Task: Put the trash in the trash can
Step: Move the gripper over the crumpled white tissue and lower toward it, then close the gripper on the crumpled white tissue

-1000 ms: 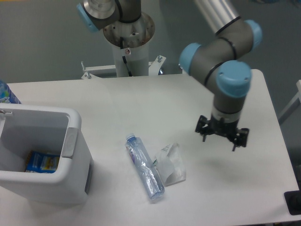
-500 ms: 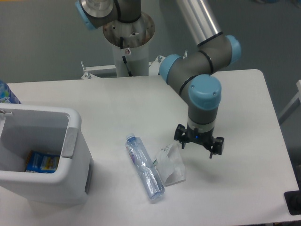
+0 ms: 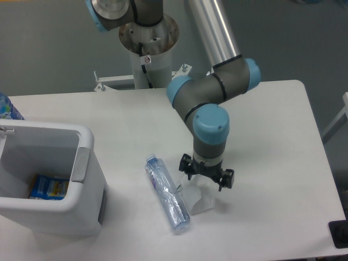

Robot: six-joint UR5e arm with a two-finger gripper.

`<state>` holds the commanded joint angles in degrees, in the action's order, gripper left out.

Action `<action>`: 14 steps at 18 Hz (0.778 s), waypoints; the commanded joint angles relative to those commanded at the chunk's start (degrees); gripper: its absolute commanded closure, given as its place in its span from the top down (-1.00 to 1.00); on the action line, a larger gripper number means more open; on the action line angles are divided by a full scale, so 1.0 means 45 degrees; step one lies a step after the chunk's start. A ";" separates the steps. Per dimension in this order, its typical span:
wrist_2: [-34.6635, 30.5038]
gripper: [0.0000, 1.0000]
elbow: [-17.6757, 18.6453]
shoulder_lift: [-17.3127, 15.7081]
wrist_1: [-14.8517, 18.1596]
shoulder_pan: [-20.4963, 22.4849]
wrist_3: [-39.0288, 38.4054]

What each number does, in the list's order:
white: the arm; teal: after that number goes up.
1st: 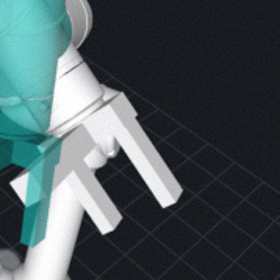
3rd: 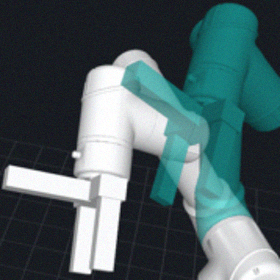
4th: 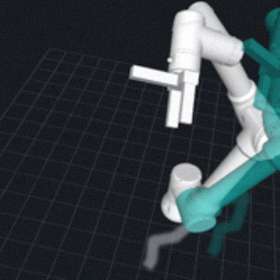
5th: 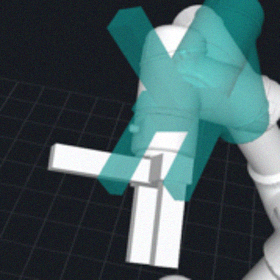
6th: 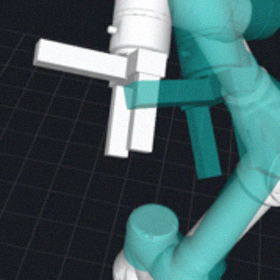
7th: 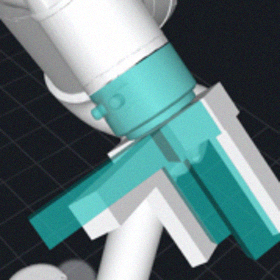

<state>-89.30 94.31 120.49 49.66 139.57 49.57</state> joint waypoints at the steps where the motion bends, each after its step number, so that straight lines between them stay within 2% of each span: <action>1: 0.0000 0.52 0.0000 0.0020 0.0000 0.0000 0.0000; 4: 0.0000 -0.18 -0.0020 0.0137 0.0000 -0.0020 -0.0213; 6: 0.0000 -0.49 -0.0078 0.0157 0.0000 -0.0020 -0.0526; 12: 0.0097 -0.89 -0.0331 0.0138 0.0000 -0.0117 -0.0820; 14: 0.0117 -0.93 -0.0371 0.0060 0.0020 -0.0098 -0.0820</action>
<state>-88.77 92.64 120.76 49.75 139.13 45.88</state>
